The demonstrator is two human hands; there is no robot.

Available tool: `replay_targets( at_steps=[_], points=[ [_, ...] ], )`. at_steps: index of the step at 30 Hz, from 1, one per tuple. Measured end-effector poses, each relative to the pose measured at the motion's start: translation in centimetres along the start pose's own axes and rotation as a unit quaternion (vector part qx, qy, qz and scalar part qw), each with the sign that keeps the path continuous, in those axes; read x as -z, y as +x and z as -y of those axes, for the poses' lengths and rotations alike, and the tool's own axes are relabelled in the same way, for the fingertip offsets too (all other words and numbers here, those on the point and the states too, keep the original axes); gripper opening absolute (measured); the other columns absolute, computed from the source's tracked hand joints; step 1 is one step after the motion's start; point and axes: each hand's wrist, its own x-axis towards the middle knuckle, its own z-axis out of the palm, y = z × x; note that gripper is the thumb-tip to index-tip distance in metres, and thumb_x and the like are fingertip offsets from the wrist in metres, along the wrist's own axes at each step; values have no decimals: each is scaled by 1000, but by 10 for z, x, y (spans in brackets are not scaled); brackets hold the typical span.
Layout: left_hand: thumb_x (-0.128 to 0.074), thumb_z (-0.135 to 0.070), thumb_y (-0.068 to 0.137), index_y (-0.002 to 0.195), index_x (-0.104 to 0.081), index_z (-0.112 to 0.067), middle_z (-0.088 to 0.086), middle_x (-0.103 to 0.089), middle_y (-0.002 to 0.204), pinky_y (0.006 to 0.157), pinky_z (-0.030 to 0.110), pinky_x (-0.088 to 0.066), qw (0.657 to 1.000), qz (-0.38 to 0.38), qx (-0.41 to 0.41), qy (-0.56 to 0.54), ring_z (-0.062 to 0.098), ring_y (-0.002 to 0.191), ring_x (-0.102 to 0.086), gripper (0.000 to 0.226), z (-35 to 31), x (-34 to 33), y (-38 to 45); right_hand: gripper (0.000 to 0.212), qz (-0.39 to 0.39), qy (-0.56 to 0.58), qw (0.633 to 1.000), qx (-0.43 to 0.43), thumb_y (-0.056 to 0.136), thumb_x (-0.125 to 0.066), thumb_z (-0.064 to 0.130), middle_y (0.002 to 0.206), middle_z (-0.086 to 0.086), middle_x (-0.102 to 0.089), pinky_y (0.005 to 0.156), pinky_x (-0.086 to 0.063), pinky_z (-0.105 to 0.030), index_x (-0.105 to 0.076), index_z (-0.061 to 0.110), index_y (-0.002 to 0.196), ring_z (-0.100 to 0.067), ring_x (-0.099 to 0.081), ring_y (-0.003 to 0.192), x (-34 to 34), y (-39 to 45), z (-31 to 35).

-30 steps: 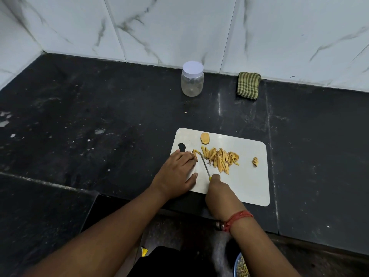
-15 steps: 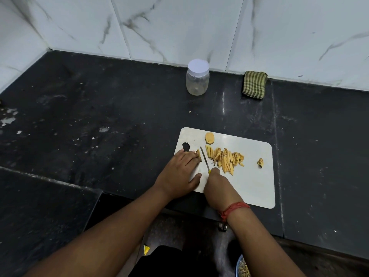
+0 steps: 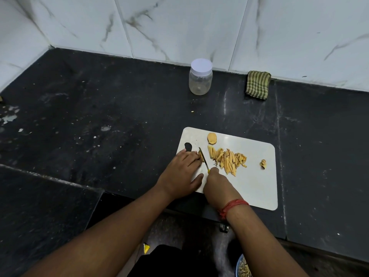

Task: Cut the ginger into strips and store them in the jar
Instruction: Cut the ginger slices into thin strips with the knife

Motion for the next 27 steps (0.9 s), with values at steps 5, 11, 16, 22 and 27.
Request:
replay_targets(
  at_steps=[5, 11, 16, 22, 27],
  points=[
    [-59, -41, 92, 123, -67, -8, 6, -63, 126, 115, 41, -37, 1000, 3, 1, 2, 23, 126, -53, 46, 1, 0, 1, 49, 4, -27, 999, -17, 95, -36, 1, 122, -21, -59, 71, -39, -29, -21, -7, 141, -31, -61, 107, -4, 9, 4],
    [-59, -41, 91, 120, -68, -9, 6, -63, 125, 115, 39, -35, 1000, -5, -1, 15, 22, 123, -54, 44, 1, -1, 1, 37, 9, -47, 999, -16, 95, -37, 1, 116, -19, -62, 51, -32, -25, -31, -5, 131, -29, -63, 102, -8, -5, -4],
    [-60, -40, 91, 120, -68, -8, 6, -63, 125, 116, 39, -35, 1000, -2, -1, 12, 23, 122, -53, 45, 0, -2, 1, 43, 9, -46, 998, -32, 94, -36, -1, 120, -21, -60, 66, -37, -27, -27, -7, 136, -30, -62, 106, -4, -3, -1],
    [-60, -41, 90, 126, -67, -6, 6, -64, 126, 115, 37, -34, 1000, -6, 1, 23, 21, 122, -53, 50, -1, 0, 2, 31, 14, -34, 999, -5, 90, -40, -2, 93, -13, -62, 50, -31, -26, -36, 0, 122, -23, -56, 70, -14, -29, -16],
    [-61, -40, 89, 127, -66, -7, 6, -63, 127, 116, 37, -35, 1000, -10, 3, 15, 20, 123, -52, 50, -2, 0, 1, 19, 4, -23, 1000, -7, 90, -37, -1, 100, -18, -63, 62, -36, -30, -35, 5, 108, -31, -56, 76, -5, -32, -23]
  ],
)
